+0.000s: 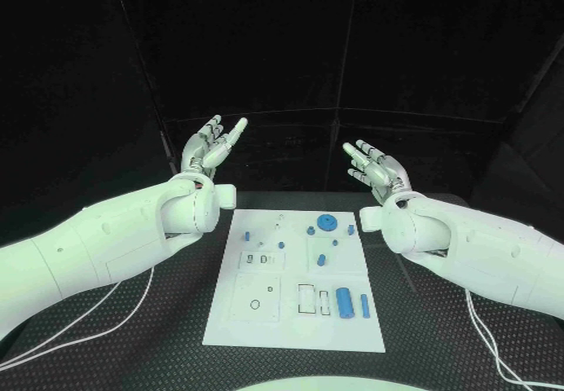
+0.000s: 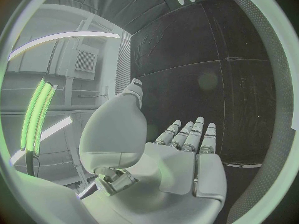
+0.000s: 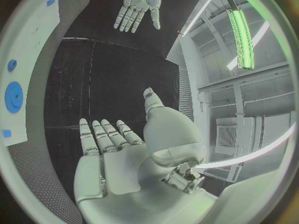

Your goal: Assemble the parts on the task board

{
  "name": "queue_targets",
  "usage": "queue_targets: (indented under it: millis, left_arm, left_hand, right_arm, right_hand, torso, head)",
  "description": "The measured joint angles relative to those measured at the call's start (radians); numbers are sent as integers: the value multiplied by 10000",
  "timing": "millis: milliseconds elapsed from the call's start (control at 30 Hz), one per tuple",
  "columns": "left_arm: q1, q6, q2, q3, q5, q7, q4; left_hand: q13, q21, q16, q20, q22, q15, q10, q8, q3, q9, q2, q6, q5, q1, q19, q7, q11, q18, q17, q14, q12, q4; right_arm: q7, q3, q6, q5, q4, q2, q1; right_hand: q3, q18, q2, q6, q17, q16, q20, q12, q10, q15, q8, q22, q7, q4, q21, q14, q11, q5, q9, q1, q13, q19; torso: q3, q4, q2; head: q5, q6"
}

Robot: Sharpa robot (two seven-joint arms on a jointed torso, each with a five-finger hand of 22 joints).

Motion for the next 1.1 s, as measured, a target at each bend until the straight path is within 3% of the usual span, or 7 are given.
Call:
queue_targets:
  millis: [233, 533, 633, 733, 800, 900, 1100]
  left_arm:
    - [28, 480, 47, 21, -96, 13, -132]
    - [26, 756, -320, 19, -122, 18, 91]
    - [26, 867, -511, 17, -123, 19, 298]
    - [26, 1009, -732, 16, -128, 21, 545]
    - [26, 1105, -888, 16, -147, 21, 718]
    - [18, 1286, -1159, 12, -229, 18, 1075]
    - [-54, 1641, -1610, 12, -504, -20, 1847]
  left_hand:
    - [3, 0, 0, 38, 3, 22, 54, 2, 1, 13, -23, 34, 0, 131, -1, 2, 54, 59, 19, 93, 0, 23]
    - [161, 383, 481, 142, 220, 181, 1325, 243, 293, 150, 378, 1149, 0, 533, 874, 68, 433, 59, 316, 1887, 282, 42]
    - [415, 1484, 1234, 125, 802, 268, 3779, 573, 530, 311, 801, 2552, 0, 887, 3541, 161, 648, 59, 703, 4424, 861, -37]
    - [581, 2536, 1732, 63, 1238, -102, 6310, 914, 580, 460, 1104, 4133, 0, 1232, 6005, 287, 358, 414, 877, 6064, 1436, -96]
    - [614, 3049, 2089, -122, 1416, -425, 7313, 1245, 538, 594, 1166, 5526, 0, 1525, 7196, 464, 132, 452, 1036, 7159, 1691, -244]
    - [614, 3539, 2401, -497, 1563, -810, 8300, 1546, 417, 683, 1266, 6893, 0, 1781, 8435, 740, -178, 450, 1312, 8359, 1862, -419]
    - [576, 4064, 2821, -998, 1723, -1304, 9426, 1564, 209, 583, 1357, 7732, 0, 2055, 9744, 654, -559, 448, 1942, 9930, 1874, -680]
  right_arm:
    - [-720, 321, 1473, -954, -573, 205, -72]
    - [-973, 367, 1783, -3655, -902, 242, 109]
    - [-1060, 367, 1721, -4909, -921, 229, 178]
    - [-1208, 366, 1658, -6207, -940, 232, 248]
    - [-1338, 366, 1635, -7024, -941, 241, 284]
    - [-1673, 366, 1643, -8450, -887, 235, 327]
    - [-2607, 367, 1913, -11080, -604, 217, 424]
  right_hand:
    - [19, 326, -56, 1035, 168, 323, 95, 239, 1327, 247, 201, 175, 56, -758, 351, 1622, 240, -70, 116, 1600, 129, 697]
    - [349, 1172, -169, 5454, 468, 1519, 39, 1168, 6358, -476, 1138, 962, 475, -2013, 2143, 6736, -235, -267, 527, 3175, 414, 4502]
    - [463, 1328, -137, 6696, 497, 1770, -179, 1269, 7305, -826, 1287, 1136, 743, -2431, 2667, 7969, -556, -267, 554, 3329, 377, 5363]
    - [594, 1326, -107, 7223, 587, 2021, -570, 1226, 7986, -1198, 1286, 1377, 896, -2722, 3250, 9151, -792, -174, 485, 3377, 349, 6139]
    - [619, 1326, -212, 7574, 744, 2326, -917, 1190, 8516, -1546, 1286, 1686, 782, -2746, 3878, 10161, -976, -174, 461, 3526, 350, 6791]
    - [619, 1326, -293, 7937, 1012, 2757, -1335, 1189, 9212, -1951, 1286, 2181, 537, -2746, 4785, 11322, -1215, -126, 437, 3596, 350, 7433]
    - [619, 1325, -531, 8329, 1514, 3399, -1681, 960, 10055, -2277, 1085, 2907, 304, -2745, 6006, 12456, -1533, -87, 417, 3358, 353, 7807]
  torso:
    - [-6, 4, 1]
    - [-7, 22, 124]
    - [0, 35, 211]
    - [6, 49, 302]
    - [8, 53, 361]
    - [7, 59, 462]
    - [0, 92, 700]
  head:
    - [1, -7]
    - [-9, 8]
    - [-48, 58]
    - [-79, 105]
    - [-105, 140]
    - [-151, 223]
    - [-252, 355]
